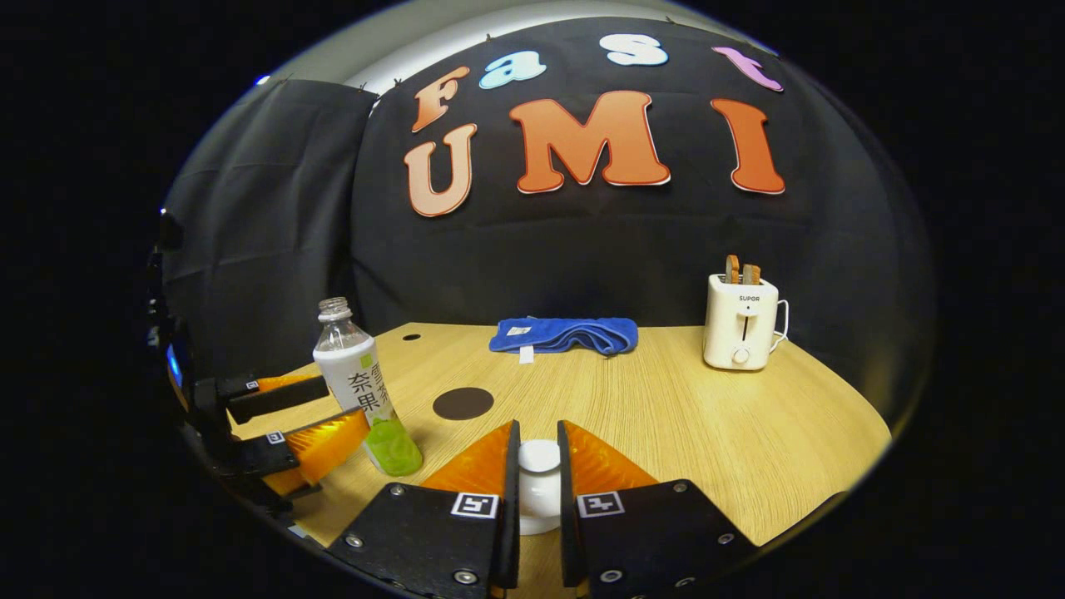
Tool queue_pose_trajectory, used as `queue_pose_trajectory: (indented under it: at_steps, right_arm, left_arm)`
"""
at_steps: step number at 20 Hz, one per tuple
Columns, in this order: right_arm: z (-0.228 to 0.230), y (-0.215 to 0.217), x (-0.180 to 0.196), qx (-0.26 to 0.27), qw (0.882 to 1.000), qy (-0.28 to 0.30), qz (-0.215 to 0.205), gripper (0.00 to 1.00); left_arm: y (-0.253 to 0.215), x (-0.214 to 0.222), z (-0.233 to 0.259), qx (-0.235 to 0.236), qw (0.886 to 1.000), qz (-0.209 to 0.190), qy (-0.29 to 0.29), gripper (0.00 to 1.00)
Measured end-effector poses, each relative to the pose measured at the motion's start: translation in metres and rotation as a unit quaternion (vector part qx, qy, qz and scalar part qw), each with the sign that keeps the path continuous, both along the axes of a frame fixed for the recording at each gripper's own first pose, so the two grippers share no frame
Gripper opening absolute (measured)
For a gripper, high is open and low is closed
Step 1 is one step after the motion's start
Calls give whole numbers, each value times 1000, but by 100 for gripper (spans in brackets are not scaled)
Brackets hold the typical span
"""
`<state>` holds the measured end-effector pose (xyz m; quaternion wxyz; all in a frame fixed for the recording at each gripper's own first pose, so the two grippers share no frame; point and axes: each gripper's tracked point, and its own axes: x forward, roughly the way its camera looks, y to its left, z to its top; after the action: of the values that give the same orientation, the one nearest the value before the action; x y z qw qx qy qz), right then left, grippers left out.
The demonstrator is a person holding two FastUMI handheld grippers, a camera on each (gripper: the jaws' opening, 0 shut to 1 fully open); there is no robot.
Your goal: Open the teacup lid with one hand, grasp the water bottle and pour water into the teacup with the other hand; after pouring, place the water bottle on the coaster and then close the teacup lid.
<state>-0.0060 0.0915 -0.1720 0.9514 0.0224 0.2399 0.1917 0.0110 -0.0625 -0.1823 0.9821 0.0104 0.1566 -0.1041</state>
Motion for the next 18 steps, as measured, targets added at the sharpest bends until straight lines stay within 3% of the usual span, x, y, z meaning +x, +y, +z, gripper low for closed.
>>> queue_pose_trajectory:
  at_steps: [7,12,18]
  right_arm:
    - [12,-13,0,12,1000,-10,-12,20]
    - [18,-21,-1,15,1000,-15,-20,20]
    - [25,-28,-2,20,999,-26,-29,20]
  left_arm:
    - [6,12,-25,-13,1000,12,16,94]
    - [-3,21,-28,-19,1000,-6,8,73]
    - [6,26,-25,21,1000,0,4,65]
